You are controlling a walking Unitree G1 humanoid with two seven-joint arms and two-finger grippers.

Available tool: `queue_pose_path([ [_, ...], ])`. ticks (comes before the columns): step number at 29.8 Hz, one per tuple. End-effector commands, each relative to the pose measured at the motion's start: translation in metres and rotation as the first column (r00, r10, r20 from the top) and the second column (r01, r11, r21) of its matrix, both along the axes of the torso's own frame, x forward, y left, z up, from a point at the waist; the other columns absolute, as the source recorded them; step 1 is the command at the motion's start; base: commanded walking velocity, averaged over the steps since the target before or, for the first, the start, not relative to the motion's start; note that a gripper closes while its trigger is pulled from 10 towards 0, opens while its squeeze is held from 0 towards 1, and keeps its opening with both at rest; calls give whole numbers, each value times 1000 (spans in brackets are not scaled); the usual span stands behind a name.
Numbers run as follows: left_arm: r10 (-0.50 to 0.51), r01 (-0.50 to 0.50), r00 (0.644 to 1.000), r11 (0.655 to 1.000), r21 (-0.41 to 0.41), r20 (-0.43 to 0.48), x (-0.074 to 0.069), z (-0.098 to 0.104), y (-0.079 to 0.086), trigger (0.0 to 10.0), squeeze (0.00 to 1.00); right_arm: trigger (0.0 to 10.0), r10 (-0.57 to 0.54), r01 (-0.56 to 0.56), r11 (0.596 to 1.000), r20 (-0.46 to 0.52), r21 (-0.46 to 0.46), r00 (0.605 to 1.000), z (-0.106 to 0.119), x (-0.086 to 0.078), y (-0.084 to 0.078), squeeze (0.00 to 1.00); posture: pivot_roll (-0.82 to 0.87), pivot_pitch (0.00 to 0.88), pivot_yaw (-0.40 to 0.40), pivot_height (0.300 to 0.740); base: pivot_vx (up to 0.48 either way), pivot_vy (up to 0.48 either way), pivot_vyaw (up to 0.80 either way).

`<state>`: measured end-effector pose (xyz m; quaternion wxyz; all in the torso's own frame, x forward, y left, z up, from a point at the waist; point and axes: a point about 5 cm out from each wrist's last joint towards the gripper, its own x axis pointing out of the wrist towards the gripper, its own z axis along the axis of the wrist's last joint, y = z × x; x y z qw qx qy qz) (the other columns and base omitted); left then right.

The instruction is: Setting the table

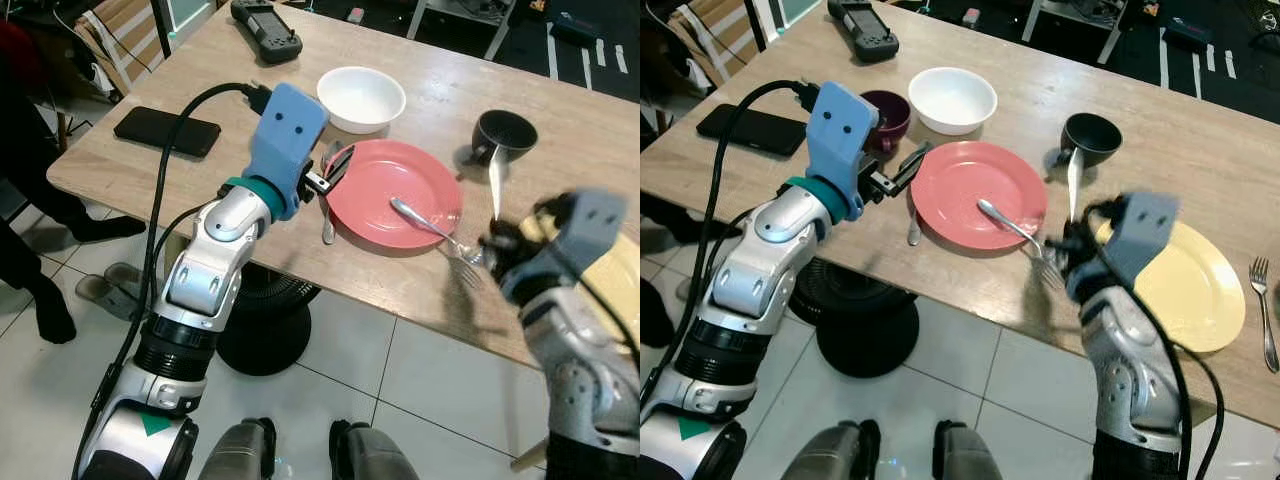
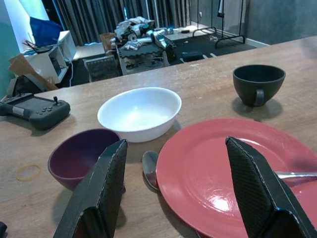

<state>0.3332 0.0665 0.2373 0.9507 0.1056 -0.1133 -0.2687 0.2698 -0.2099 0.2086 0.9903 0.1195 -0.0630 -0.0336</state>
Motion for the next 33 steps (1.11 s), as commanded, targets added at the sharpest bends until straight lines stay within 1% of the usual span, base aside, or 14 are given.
queue_pose_path([
  [1,-12,12,1000,1000,2,-15,0,-4,-4,10000,0,10000,-74,74,997,66,-3,995,11,-7,-10,0,-11,65,-14,740,0,0,0],
  [3,-9,9,1000,1000,-2,-24,0,-6,-3,10000,0,10000,-126,131,991,106,-42,986,18,-11,-16,0,-14,60,-11,740,0,0,0],
  [6,-7,7,1000,1000,-5,-30,0,-7,-3,10000,0,10000,-140,148,987,116,-61,983,19,-13,-18,0,-14,60,-11,740,0,0,0],
  [8,2,-2,998,1000,-12,-56,1,-11,-1,10000,0,10000,-187,200,974,120,-107,975,17,-17,-24,0,-18,55,-7,740,0,0,0],
  [9,11,-13,997,1000,-16,-78,1,-15,1,10000,0,10000,-229,244,956,112,-160,967,13,-21,-31,0,-23,51,-1,740,0,0,0],
  [10,11,-13,997,1000,-16,-78,1,-15,1,10000,0,10000,-229,244,956,112,-160,967,13,-21,-31,0,-23,51,-1,740,0,0,0],
  [11,20,-22,995,1000,-17,-94,2,-18,5,10000,0,10000,-291,305,933,102,-190,951,8,-25,-40,0,-29,47,1,740,0,0,0],
  [13,20,-22,995,1000,-17,-94,2,-18,5,10000,0,10000,-291,305,933,102,-190,951,8,-25,-40,0,-29,47,1,740,0,0,0],
  [14,31,-32,994,999,-7,-102,3,-21,8,10000,0,10000,-345,357,906,92,-227,934,1,-30,-50,0,-30,44,4,740,0,0,0],
  [15,31,-32,994,999,-7,-102,3,-21,8,10000,0,10000,-345,357,906,92,-227,934,1,-30,-50,0,-30,44,4,740,0,0,0],
  [16,41,-40,994,999,9,-104,4,-23,12,10000,0,10000,-378,385,889,78,-246,922,-7,-35,-58,0,-32,41,12,740,0,0,0],
  [21,51,-48,994,998,36,-96,6,-25,19,10000,0,10000,-362,361,897,44,-256,931,-17,-40,-63,0,-37,39,24,740,0,0,0],
  [24,76,-73,994,996,45,-84,7,-24,24,10000,0,10000,-305,302,926,21,-227,952,-20,-40,-59,0,-38,38,26,740,0,0,0],
  [33,109,-106,992,993,42,-66,8,-22,22,10000,0,10000,-313,312,927,29,-205,949,-24,-36,-59,0,-27,44,18,740,0,0,0],
])
